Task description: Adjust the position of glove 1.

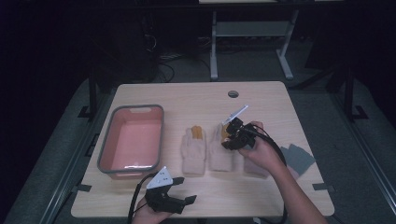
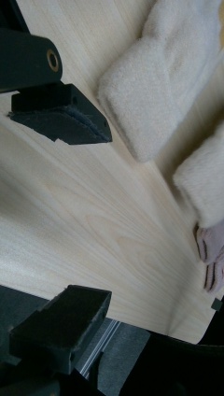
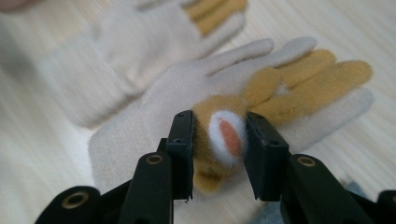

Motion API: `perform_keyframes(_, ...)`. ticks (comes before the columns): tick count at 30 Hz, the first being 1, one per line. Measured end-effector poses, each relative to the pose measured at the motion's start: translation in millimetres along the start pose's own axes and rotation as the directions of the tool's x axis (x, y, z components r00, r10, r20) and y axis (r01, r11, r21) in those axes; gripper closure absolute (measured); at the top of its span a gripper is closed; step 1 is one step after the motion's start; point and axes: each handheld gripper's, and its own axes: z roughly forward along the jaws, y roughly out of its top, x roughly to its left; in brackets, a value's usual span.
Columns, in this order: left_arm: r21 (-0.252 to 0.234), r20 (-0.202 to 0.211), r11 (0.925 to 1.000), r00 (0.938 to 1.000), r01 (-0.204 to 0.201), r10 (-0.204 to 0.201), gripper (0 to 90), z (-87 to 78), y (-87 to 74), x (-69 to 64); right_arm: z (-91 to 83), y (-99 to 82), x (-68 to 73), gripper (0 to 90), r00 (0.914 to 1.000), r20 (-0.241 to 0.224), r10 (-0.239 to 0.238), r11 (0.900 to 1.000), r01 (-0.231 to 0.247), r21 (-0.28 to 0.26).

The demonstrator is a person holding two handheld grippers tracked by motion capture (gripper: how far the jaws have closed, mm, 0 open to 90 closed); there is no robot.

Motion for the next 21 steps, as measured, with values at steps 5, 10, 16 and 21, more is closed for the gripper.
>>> perform_keyframes(5,-0.002,-0.004,1.0,1.0,-0.005,0.005,20.0,-2.0,0.8,-1.3,-3.1,16.6,11.8,65.1,0.9992,-0.026,-0.031,0.9991,0.03,-0.03)
perform_keyframes(10,-0.01,-0.004,0.9999,1.0,0.003,-0.003,20.0,-3.7,0.5,-1.2,5.5,29.1,21.7,65.0,0.9968,-0.043,-0.067,0.9971,0.066,-0.039)
perform_keyframes(16,-0.017,-0.002,0.9998,1.0,0.005,-0.005,20.0,-5.9,0.8,-1.9,20.1,46.5,33.1,64.9,0.9934,-0.069,-0.092,0.9954,0.09,-0.032)
perform_keyframes(21,-0.014,-0.005,0.9999,1.0,0.0,0.0,20.0,-7.9,1.1,-1.3,33.8,58.3,38.9,64.9,0.9912,-0.087,-0.099,0.9948,0.097,-0.031)
